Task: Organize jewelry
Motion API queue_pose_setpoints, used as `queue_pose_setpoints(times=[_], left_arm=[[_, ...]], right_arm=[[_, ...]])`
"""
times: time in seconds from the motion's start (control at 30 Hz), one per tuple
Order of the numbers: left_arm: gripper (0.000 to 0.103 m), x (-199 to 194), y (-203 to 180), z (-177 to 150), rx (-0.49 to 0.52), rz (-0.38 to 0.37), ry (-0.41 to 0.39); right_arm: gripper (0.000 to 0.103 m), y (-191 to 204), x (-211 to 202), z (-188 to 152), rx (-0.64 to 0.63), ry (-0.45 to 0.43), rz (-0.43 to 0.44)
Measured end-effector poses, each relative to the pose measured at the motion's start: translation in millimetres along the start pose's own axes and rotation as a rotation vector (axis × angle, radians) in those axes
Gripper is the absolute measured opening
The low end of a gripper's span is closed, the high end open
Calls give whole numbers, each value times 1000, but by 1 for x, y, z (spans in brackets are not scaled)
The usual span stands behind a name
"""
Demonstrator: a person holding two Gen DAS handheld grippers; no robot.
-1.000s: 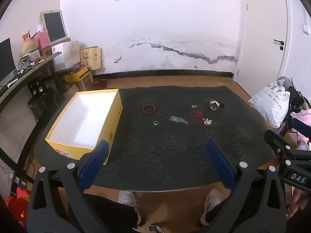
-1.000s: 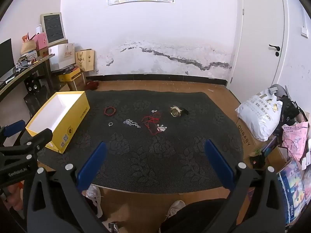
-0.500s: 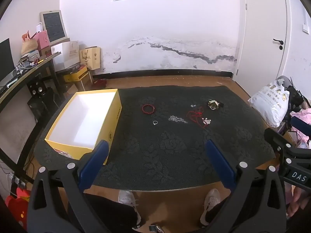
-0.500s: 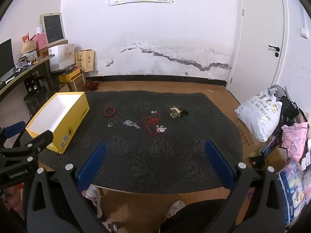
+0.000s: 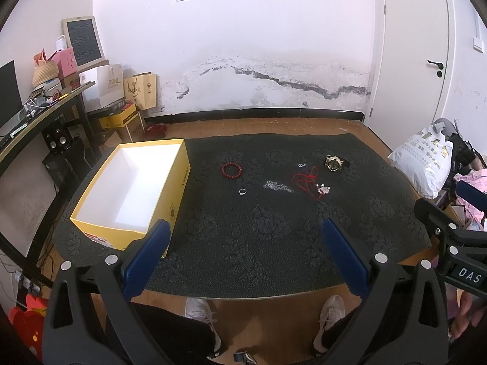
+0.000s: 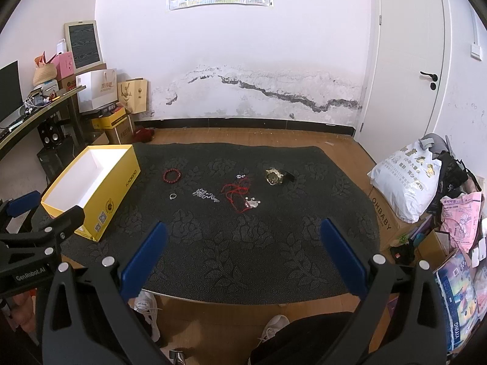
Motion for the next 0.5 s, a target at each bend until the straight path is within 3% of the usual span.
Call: queue_pose_setpoints(times=[0.5], left_arm=[[97, 0, 2, 0, 1, 0, -1]], right_arm=[[97, 0, -2, 2, 0, -2, -2]])
Point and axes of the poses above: each gripper's, at about its wrist camera, not at the fingertips, and x roughly the way its jaws point, y to its left, z to its top, the point moved 7 cm from there along x, roughly the way its jaws point
